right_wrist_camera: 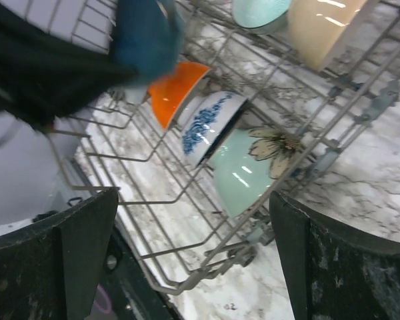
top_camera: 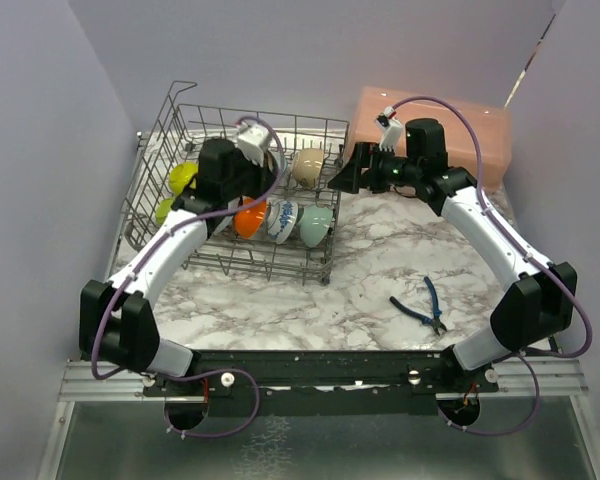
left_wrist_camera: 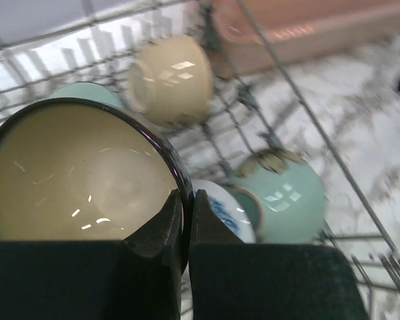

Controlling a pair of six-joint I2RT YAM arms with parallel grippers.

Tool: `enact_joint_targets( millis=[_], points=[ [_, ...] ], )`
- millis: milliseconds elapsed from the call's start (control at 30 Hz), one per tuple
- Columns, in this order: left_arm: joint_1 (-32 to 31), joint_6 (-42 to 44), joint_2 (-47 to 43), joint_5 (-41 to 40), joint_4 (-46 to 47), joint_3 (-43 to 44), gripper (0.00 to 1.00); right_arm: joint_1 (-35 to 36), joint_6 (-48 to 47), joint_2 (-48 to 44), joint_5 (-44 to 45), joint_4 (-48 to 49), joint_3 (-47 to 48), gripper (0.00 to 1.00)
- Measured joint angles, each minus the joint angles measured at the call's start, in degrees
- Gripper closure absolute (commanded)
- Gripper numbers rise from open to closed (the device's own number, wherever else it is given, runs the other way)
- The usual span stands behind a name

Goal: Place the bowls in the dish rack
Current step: Pick up the bowl from the dish rack.

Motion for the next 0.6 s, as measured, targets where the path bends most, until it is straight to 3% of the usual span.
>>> enact_joint_targets(
  millis=[200, 367, 600],
  points=[
    [-12.17, 10.36, -7.32, 6.08, 5.2, -13.25, 1.0, -0.24, 7.43, -0.7, -8.52, 6.56, -2.58, 0.0],
    [-19.08, 18.6, -10.67, 6.84, 6.88, -15.98, 1.0, -0.24, 13.92, -0.57, -14.1, 12.04, -5.29, 0.0],
    [-23.56, 26.71, -12.57, 3.72, 8.66, -16.48, 1.0, 0.68, 17.86, 1.36, -16.63, 14.82, -7.98, 0.03]
  ],
)
